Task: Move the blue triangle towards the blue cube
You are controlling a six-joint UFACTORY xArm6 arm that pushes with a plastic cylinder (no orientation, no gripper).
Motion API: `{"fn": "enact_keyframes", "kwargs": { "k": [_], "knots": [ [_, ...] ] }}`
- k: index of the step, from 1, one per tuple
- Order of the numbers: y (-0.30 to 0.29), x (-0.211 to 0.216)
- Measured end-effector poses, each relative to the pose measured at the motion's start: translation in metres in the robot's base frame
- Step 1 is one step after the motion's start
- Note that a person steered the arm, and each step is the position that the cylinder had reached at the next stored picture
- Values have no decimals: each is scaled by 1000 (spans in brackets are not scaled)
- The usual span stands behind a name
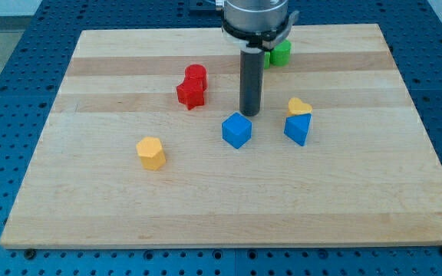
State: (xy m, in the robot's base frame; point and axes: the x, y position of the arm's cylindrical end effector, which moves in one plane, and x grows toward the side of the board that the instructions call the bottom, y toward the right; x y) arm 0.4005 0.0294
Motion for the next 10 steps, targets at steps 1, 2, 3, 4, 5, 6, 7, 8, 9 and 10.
{"fn": "enact_keyframes", "kwargs": {
  "k": [1,2,3,4,5,6,7,8,9,10],
  "knots": [
    [23,-22],
    [73,-26],
    [119,-17],
    [145,6],
    [151,36],
    [146,52],
    [127,53],
    [101,53],
    [74,53],
    [59,53]
  ]
}}
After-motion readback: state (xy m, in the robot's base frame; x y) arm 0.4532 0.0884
